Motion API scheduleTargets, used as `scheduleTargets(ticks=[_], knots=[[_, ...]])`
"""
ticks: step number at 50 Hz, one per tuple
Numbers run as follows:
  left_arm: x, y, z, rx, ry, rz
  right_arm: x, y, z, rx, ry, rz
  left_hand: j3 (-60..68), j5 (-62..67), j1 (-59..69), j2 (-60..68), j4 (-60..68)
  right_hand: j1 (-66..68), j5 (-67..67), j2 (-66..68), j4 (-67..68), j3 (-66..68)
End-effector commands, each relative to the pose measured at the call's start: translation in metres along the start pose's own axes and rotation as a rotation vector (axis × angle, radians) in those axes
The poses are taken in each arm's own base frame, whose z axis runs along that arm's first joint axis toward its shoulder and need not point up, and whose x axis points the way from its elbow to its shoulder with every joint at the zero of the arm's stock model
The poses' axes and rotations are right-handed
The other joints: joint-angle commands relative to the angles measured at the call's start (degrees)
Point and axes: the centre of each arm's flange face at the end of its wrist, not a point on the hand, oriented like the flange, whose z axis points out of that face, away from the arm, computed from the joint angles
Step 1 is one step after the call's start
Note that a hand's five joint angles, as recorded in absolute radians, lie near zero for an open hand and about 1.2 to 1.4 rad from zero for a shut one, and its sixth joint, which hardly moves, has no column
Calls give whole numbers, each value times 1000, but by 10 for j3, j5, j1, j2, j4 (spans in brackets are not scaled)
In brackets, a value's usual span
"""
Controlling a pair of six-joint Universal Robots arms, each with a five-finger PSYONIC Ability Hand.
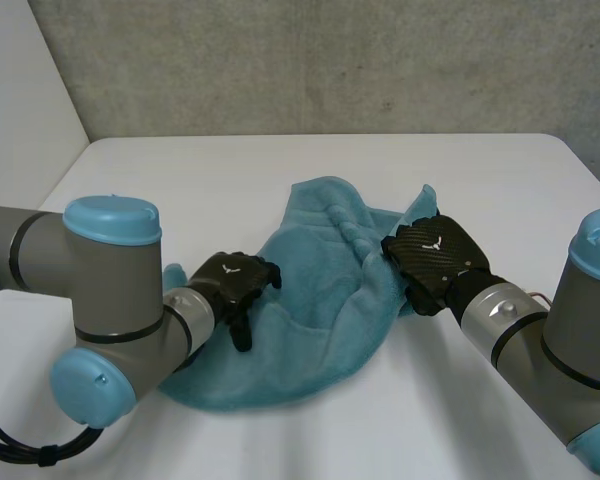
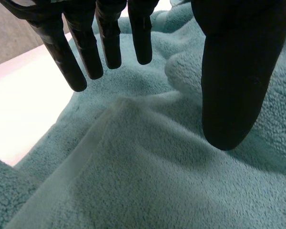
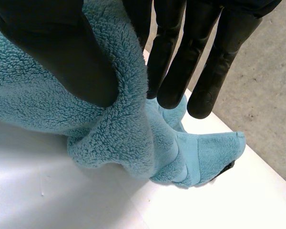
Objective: Fold the laundry
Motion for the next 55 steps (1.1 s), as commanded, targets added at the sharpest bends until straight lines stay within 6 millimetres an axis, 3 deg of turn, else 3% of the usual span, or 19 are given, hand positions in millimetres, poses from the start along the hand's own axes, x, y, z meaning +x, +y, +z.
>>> scheduleTargets(ticks=[1,7,24,29,31,37,40,42,43,44,45,46,47,48,49,50,51,52,55], knots=[[6,4,0,-13,13,4,0,0,0,1,1,-1,54,53,55,53,53,250,136,122,116,119],[12,3,-3,-10,28,11,2,-2,1,8,6,-2,225,225,226,225,224,250,136,122,116,119],[30,0,-19,-29,75,34,2,0,6,7,7,-35,313,312,314,313,312,250,136,122,116,119],[32,1,-21,-42,82,36,4,-1,7,12,11,-49,421,420,422,420,420,250,136,122,116,119],[32,1,-21,-43,85,40,4,-2,8,16,13,-52,571,570,572,570,570,250,136,122,116,119],[32,-3,-16,-19,90,61,10,-10,19,46,26,-61,572,571,573,571,571,250,136,122,116,119],[27,-24,-8,67,76,101,19,-28,30,114,61,-73,572,571,573,571,571,250,136,122,116,119],[14,-66,1,243,13,125,28,-43,37,164,104,-81,572,571,573,571,571,250,136,122,116,119],[14,-66,1,244,12,125,43,-64,43,233,177,-94,572,571,573,571,571,250,136,122,116,119],[5,-95,2,370,-34,131,60,-88,47,309,268,-99,572,571,573,571,571,250,136,122,116,119],[-10,-129,-1,525,-112,134,60,-88,47,310,269,-99,572,571,573,571,571,250,136,122,116,119],[-10,-130,-1,527,-113,134,79,-114,49,404,379,-93,572,571,573,571,571,250,136,122,116,119],[-25,-162,-11,674,-190,136,79,-115,49,405,381,-93,572,571,573,571,571,250,136,122,116,119],[-38,-192,-26,828,-270,133,95,-139,47,504,476,-75,572,571,573,571,571,250,136,122,116,119],[-38,-193,-26,829,-270,133,110,-163,41,617,569,-47,572,571,573,571,571,250,136,122,116,119],[-49,-217,-43,966,-344,124,110,-163,41,618,570,-46,572,571,573,571,571,250,136,122,116,119],[-49,-218,-44,967,-344,124,120,-180,35,712,639,-19,572,571,573,571,571,250,136,122,116,119],[-55,-236,-60,1085,-395,115,126,-194,26,795,682,-7,572,571,573,571,571,250,136,122,116,119],[-58,-253,-86,1214,-441,107,128,-205,9,870,718,-2,572,571,573,571,571,250,136,122,116,119]])
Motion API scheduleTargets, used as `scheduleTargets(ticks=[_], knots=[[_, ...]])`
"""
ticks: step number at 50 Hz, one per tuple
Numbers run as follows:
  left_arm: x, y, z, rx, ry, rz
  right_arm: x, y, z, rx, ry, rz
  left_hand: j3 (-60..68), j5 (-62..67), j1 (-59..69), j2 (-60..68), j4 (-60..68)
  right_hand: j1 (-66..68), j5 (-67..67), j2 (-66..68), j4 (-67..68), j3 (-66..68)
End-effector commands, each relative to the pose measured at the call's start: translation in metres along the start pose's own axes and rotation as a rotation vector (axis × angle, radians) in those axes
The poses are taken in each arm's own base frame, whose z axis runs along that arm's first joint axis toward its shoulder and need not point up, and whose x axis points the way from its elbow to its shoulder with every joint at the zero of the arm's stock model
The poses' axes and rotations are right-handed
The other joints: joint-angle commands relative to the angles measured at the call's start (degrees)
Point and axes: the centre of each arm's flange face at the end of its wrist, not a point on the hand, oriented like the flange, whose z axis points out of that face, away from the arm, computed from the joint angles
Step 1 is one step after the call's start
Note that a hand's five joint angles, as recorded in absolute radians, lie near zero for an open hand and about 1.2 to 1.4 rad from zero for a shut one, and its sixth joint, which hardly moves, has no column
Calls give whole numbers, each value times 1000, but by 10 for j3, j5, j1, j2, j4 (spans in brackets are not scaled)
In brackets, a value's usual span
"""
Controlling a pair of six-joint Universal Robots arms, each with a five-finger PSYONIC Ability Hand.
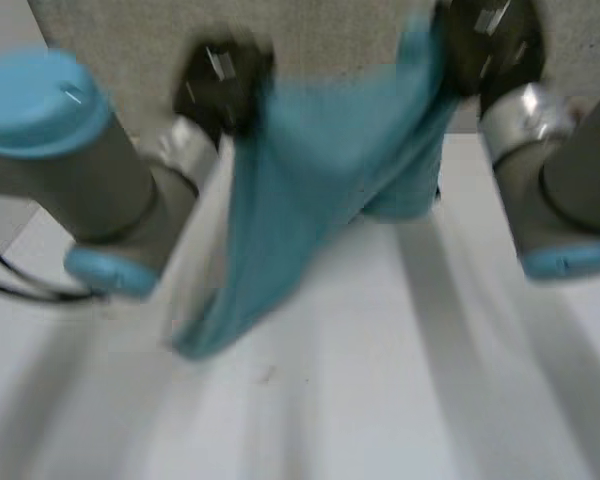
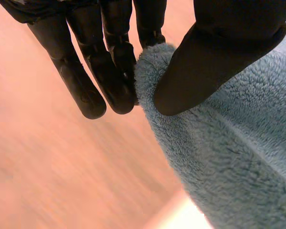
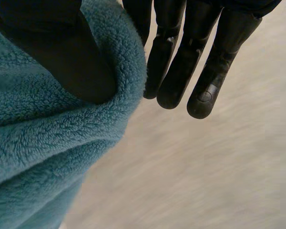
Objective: Fold the laundry
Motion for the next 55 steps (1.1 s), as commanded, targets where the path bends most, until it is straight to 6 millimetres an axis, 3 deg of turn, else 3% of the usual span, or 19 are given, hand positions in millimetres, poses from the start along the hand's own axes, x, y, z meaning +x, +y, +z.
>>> scheduleTargets(ticks=[1,4,6,8,11,13,14,16,17,21,24,27,29,30,34,42,47,49,55], knots=[[-48,-96,3,443,-241,12,43,-68,18,323,275,78,105,117,131,105,103,250,136,122,115,119],[-47,-92,-3,417,-234,14,32,-48,2,236,219,64,105,117,131,105,103,250,136,122,115,119],[-42,-62,-14,304,-213,16,23,-32,-8,162,170,55,105,117,131,105,103,250,136,122,115,119],[-38,-41,-22,222,-193,15,5,-3,-36,-17,34,16,105,117,131,105,103,250,136,122,115,119],[-26,-3,-43,60,-149,12,-4,10,-55,-122,-42,-1,105,117,131,105,103,250,136,122,115,119],[-19,14,-54,-13,-126,9,-21,37,-95,-332,-201,-22,105,117,131,105,103,250,136,122,115,119],[-14,30,-66,-75,-108,8,-21,37,-95,-333,-202,-22,105,117,131,105,103,250,136,122,115,119],[-8,44,-78,-132,-85,9,-33,52,-135,-525,-334,-43,105,117,131,105,103,250,136,122,115,119],[-4,55,-88,-178,-72,10,-33,52,-135,-526,-334,-43,105,117,131,105,103,250,136,122,115,119],[1,72,-106,-253,-53,8,-43,63,-185,-775,-514,-83,105,117,131,105,103,250,136,122,115,119],[5,83,-119,-314,-38,10,-45,61,-204,-875,-600,-88,105,117,131,105,103,249,135,121,114,118],[7,90,-128,-359,-26,10,-45,58,-207,-894,-630,-82,105,117,131,105,103,166,53,38,31,35],[6,93,-131,-377,-26,10,-45,52,-204,-876,-665,-64,105,117,131,105,103,-87,-200,-215,-222,-218],[5,93,-133,-388,-28,8,-45,52,-204,-876,-666,-64,105,117,131,105,103,-88,-201,-216,-223,-219],[3,93,-140,-418,-27,8,-36,31,-177,-761,-608,-45,105,117,131,105,103,-312,-426,-440,-448,-444],[4,86,-165,-473,-8,3,-26,-2,-132,-551,-537,-7,105,117,131,105,103,-338,-452,-466,-473,-470],[5,83,-181,-502,-1,2,-41,15,-116,-558,-596,-7,105,117,131,105,103,-328,-442,-456,-463,-459],[4,81,-184,-503,0,3,-51,36,-110,-600,-633,-30,105,117,131,105,103,-318,-432,-446,-453,-449],[1,75,-186,-498,-9,4,-63,60,-118,-686,-729,-112,105,117,131,105,103,-284,-398,-413,-420,-416]])
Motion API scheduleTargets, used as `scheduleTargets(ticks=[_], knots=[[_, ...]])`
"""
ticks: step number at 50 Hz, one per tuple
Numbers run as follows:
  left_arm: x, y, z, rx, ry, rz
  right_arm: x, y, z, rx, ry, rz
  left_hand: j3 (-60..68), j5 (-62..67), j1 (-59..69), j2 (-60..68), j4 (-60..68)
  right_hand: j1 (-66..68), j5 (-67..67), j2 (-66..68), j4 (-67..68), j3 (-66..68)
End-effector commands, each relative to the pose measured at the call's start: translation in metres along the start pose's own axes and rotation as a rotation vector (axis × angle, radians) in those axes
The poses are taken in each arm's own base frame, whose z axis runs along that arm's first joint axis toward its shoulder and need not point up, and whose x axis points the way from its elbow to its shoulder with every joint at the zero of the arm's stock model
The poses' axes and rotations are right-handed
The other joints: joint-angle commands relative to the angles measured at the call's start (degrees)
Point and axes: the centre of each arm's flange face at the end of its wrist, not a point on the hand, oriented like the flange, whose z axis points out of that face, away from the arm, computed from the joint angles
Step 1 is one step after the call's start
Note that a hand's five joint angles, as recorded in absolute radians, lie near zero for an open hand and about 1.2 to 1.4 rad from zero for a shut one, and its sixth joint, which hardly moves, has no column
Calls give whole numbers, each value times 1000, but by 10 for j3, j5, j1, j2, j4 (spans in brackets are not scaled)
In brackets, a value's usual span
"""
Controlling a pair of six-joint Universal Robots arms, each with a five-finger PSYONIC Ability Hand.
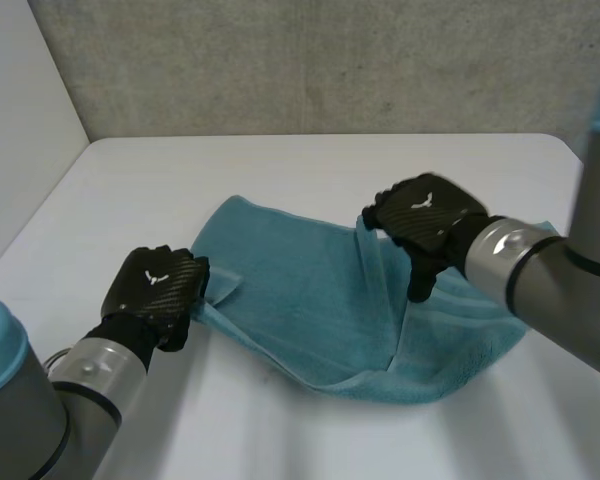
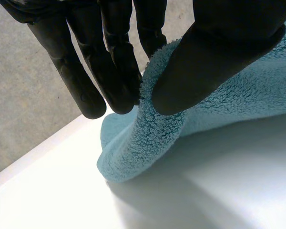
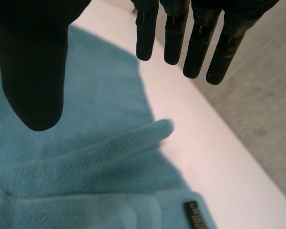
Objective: Fold the laundry
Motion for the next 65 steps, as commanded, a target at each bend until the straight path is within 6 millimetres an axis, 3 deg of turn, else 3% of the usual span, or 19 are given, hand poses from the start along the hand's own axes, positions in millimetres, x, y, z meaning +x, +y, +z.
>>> scheduleTargets(ticks=[1,14,25,40,47,49,53,58,60,61,63,64,65], knots=[[-3,-3,-7,2,-6,0,-16,34,26,-149,-108,-112,103,113,127,103,103,76,54,34,56,49],[-7,1,-8,-13,-24,-5,5,55,66,-143,20,-227,103,113,127,103,103,127,105,85,106,99],[-9,4,-8,-22,-29,-11,21,92,96,-213,16,-348,103,113,127,103,103,135,113,93,115,108],[-11,5,-7,-26,-37,-15,35,108,111,-224,35,-342,103,113,127,103,103,155,133,113,135,128],[-11,5,-7,-26,-37,-15,34,112,113,-233,30,-338,103,113,127,103,103,399,377,357,379,372],[-11,5,-7,-26,-37,-15,35,113,113,-237,34,-337,103,113,127,103,103,604,583,563,584,577],[-11,4,-7,-25,-37,-15,41,114,113,-238,49,-335,103,113,127,103,103,605,584,564,585,578],[-17,1,-4,-14,-59,-18,58,104,111,-208,119,-303,103,113,127,103,103,605,584,564,585,578],[-21,-3,-1,-3,-75,-19,87,70,89,-134,231,-246,103,113,127,103,103,605,584,564,585,578],[-26,-8,0,16,-93,-21,87,70,88,-134,231,-246,103,113,127,103,103,605,584,564,585,578],[-33,-17,2,44,-116,-21,114,39,56,-60,337,-153,103,113,127,103,103,605,584,564,585,578],[-40,-27,2,76,-138,-21,115,38,56,-60,337,-152,103,113,127,103,103,605,584,564,585,578],[-40,-27,2,76,-139,-21,124,30,42,-37,375,-116,103,113,127,103,103,605,584,564,585,578]])
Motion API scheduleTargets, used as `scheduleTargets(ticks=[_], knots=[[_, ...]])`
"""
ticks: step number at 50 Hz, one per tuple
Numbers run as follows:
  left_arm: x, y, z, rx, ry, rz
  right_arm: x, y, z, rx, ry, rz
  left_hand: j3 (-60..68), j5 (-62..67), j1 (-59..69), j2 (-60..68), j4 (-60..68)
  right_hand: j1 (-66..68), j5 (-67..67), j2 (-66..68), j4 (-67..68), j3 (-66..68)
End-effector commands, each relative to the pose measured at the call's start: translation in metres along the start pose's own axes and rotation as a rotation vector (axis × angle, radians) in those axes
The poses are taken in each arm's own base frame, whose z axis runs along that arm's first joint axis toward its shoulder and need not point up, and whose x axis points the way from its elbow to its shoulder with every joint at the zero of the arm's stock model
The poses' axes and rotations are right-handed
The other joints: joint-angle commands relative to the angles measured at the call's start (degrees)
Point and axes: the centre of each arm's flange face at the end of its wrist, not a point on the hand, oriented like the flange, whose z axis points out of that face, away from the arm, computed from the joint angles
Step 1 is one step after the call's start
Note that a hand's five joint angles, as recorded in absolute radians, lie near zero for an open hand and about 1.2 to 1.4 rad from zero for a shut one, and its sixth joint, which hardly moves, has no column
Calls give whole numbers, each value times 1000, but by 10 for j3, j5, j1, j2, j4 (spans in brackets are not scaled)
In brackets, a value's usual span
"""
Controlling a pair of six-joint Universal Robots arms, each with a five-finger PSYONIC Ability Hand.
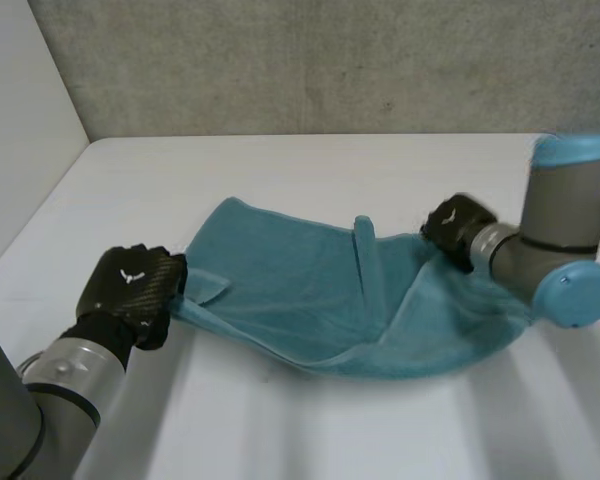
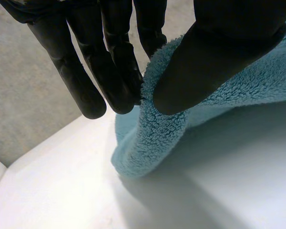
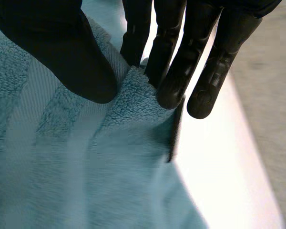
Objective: Fold the laundry
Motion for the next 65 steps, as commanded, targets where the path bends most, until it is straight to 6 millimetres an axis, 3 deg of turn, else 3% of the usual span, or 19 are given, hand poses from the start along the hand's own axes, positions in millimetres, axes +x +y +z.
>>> scheduleTargets(ticks=[1,6,14,23,29,33,36,37,40,41,42,43,44,45,46,51,57,62,65], knots=[[-33,-43,8,137,-115,-8,98,-35,-75,129,289,234,103,114,127,103,103,244,140,126,118,123],[-57,-81,-3,264,-197,-10,135,-33,-144,115,423,292,103,114,127,103,103,244,140,126,118,123],[-66,-84,-9,252,-221,-9,108,2,-181,-98,308,272,103,114,127,103,103,244,140,126,118,123],[-44,-24,22,-5,-70,-17,64,27,-171,-210,159,172,103,114,127,103,103,244,140,126,118,123],[-38,1,62,-94,-30,-2,62,25,-136,-162,159,150,103,114,127,103,103,244,140,126,118,123],[-44,-8,91,-56,-41,43,85,5,-103,-78,282,159,103,114,127,103,103,244,140,126,118,123],[-54,-36,120,43,-77,98,119,-20,-89,2,435,170,103,114,127,103,103,244,140,126,118,123],[-62,-59,132,119,-107,108,119,-20,-89,2,436,170,103,114,127,103,103,244,140,126,118,123],[-80,-115,147,305,-170,122,168,-54,-88,144,644,167,103,114,127,103,103,244,140,126,118,123],[-80,-116,147,306,-170,122,195,-74,-96,236,767,163,103,114,127,103,103,244,140,126,118,123],[-91,-149,149,429,-218,127,222,-93,-111,340,888,165,103,114,127,103,103,244,140,126,118,123],[-101,-182,147,560,-271,135,222,-94,-111,341,889,165,103,114,127,103,103,244,140,126,118,123],[-101,-182,147,561,-272,135,243,-111,-127,448,996,170,103,114,127,103,103,244,140,126,118,123],[-111,-210,142,682,-326,138,256,-123,-138,536,1072,179,103,114,127,103,103,244,140,126,118,123],[-120,-232,134,787,-379,133,256,-123,-138,537,1073,179,103,114,127,103,103,244,140,126,118,123],[-135,-266,109,963,-485,110,260,-128,-146,638,1133,209,103,114,127,103,103,244,140,126,118,123],[-131,-232,119,833,-453,90,222,-103,-139,544,1008,232,103,114,127,103,103,244,140,126,118,123],[-120,-152,136,576,-366,1,185,-73,-113,474,876,254,103,114,127,103,103,244,140,126,118,123],[-115,-129,138,513,-341,-26,150,-51,-96,421,748,291,103,114,127,103,103,244,140,126,118,123]])
